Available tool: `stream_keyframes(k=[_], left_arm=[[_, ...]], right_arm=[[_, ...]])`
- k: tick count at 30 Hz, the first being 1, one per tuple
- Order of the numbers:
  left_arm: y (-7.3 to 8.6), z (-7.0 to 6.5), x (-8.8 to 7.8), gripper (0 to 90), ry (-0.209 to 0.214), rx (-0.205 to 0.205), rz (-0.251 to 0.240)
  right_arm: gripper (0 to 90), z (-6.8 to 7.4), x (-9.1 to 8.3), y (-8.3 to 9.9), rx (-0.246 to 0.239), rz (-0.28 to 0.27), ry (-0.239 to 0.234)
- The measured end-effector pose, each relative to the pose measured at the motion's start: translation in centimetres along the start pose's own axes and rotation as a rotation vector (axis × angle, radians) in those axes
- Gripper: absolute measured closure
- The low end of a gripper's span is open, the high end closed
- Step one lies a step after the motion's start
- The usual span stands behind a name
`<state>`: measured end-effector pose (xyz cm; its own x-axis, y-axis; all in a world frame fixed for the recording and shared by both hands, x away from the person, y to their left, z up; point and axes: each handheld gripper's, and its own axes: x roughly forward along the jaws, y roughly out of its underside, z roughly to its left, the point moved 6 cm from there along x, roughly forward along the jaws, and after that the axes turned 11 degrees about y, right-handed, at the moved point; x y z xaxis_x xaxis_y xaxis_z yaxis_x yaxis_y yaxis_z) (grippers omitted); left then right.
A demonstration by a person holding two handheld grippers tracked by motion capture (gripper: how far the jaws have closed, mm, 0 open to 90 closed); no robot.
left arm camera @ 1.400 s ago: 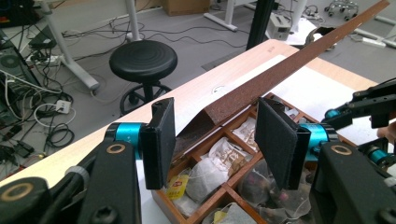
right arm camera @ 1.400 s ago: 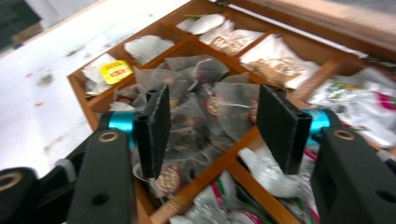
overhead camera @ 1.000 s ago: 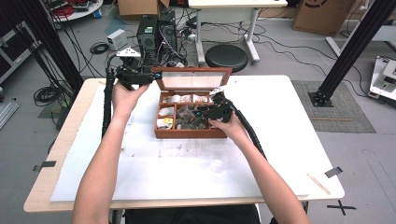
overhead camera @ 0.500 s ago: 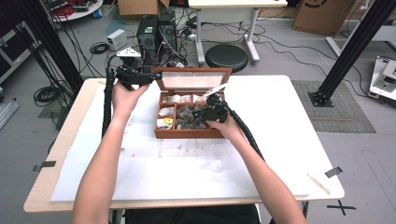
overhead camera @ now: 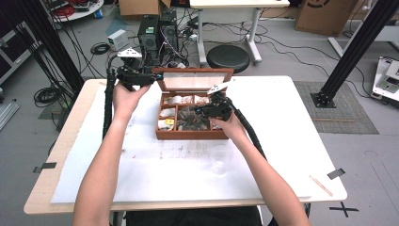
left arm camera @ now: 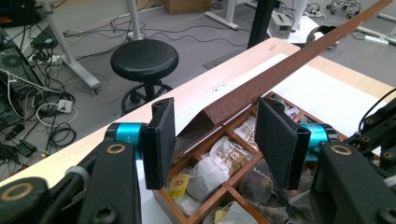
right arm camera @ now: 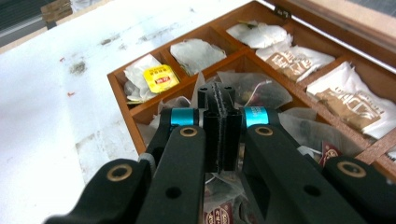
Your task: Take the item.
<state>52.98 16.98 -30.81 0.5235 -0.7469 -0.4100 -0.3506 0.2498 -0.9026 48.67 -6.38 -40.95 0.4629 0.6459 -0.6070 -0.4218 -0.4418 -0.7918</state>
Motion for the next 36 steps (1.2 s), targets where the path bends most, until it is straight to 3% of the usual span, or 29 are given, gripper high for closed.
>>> stream_keyframes(k=[11,24,36], left_arm=[[0.0,0.0,0.0,48.1,0.001,0.0,-0.002],[0.0,0.0,0.0,48.1,0.001,-0.002,-0.001],[-0.1,0.1,0.1,48.2,-0.005,0.0,0.004]], right_arm=[[90.0,0.6,-1.4,-1.0,-0.011,-0.057,-0.008],[90.0,1.4,-4.3,-1.8,-0.022,-0.123,-0.037],[90.0,2.5,-9.5,-1.9,-0.048,-0.22,-0.066]])
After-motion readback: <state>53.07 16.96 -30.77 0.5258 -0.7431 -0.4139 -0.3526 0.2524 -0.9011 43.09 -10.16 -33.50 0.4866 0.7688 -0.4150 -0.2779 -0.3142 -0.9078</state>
